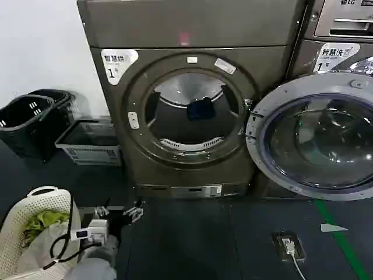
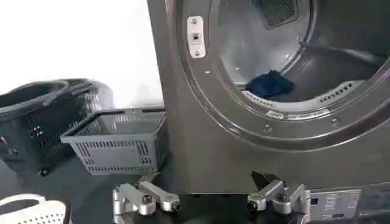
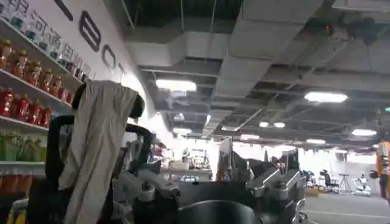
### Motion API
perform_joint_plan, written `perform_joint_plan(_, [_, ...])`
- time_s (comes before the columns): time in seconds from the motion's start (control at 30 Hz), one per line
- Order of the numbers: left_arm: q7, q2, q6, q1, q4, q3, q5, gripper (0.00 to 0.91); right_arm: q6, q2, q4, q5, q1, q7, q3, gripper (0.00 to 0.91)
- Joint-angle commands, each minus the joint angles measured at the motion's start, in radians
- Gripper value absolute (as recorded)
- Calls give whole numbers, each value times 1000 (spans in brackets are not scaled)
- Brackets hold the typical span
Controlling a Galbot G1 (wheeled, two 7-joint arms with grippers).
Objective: Grasp the clothes from the dryer.
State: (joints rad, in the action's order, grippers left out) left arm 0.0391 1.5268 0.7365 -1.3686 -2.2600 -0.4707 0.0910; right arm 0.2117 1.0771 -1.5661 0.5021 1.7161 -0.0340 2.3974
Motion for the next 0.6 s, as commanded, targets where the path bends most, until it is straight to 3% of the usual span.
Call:
perform_joint_plan(0.03, [0,-2,49,-1,-4,2,6,907,-106,1,23,2,0,-24,-36,907])
perform_joint_plan(0.1, [0,-3,49,-3,-7,2,6,907,-93,9,18,-14,-1,-7,-42,907])
perform_joint_plan(0.6, [-3,-3,49,-3,-7,3,1,907,-91,9,18,18,-7,-24,-50,907])
